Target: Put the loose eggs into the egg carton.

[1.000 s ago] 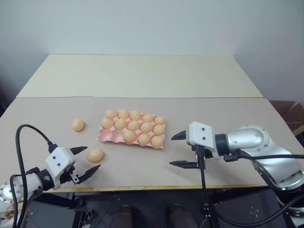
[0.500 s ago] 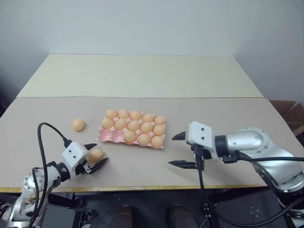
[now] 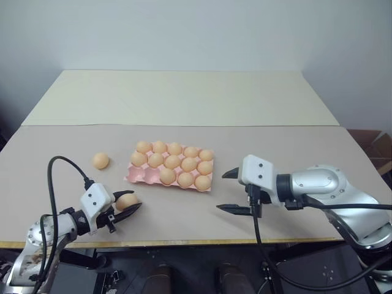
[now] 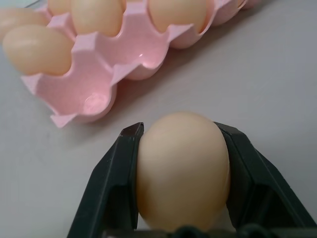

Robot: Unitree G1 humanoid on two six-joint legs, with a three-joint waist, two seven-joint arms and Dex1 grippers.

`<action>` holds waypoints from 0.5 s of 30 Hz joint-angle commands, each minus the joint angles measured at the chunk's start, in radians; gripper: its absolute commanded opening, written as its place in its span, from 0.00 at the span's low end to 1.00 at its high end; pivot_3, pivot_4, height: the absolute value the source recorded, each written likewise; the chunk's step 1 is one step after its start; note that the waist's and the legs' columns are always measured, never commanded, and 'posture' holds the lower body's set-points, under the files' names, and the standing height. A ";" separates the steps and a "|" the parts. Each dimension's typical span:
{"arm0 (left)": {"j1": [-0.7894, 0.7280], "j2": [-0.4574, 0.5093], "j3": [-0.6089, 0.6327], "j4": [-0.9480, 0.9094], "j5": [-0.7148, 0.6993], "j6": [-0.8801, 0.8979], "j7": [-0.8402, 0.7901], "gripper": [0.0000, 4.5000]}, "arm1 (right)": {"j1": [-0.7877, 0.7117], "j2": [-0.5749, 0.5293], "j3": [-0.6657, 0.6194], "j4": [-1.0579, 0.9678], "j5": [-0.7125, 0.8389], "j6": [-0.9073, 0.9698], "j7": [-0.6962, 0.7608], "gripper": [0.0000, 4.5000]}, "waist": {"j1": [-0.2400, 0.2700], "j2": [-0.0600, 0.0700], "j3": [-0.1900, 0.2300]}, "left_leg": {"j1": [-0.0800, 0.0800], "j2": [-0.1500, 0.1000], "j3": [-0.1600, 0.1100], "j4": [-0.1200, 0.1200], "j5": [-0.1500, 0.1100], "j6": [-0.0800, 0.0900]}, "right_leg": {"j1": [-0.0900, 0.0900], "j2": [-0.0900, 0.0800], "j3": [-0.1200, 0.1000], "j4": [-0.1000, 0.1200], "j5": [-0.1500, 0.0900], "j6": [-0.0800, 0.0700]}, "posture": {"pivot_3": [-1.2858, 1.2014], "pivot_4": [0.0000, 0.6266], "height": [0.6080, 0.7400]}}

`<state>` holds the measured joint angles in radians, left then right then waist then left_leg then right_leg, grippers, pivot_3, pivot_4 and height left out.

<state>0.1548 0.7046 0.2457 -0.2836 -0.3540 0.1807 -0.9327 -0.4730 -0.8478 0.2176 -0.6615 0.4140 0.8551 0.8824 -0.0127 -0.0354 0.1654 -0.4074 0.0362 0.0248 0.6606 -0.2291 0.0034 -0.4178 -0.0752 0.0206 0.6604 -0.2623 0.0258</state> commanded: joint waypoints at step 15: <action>-0.391 -0.180 -0.117 0.208 0.000 -0.140 0.075 0.41 | 0.018 0.016 -0.041 -0.064 0.000 0.057 -0.125 1.00 | 0.009 0.000 0.000 | 0.001 -0.002 -0.001 0.002 0.000 0.000 | 0.005 0.000 -0.004 -0.002 0.000 0.001 | 0.52 0.24 1.00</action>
<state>-0.2189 0.5258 0.1301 -0.0816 -0.3622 0.0813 -0.8620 -0.4548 -0.8295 0.2093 -0.6889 0.4131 0.9039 0.7739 -0.0040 -0.0353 0.1653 -0.4066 0.0347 0.0240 0.6622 -0.2290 0.0035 -0.4124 -0.0749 0.0172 0.6583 -0.2621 0.0264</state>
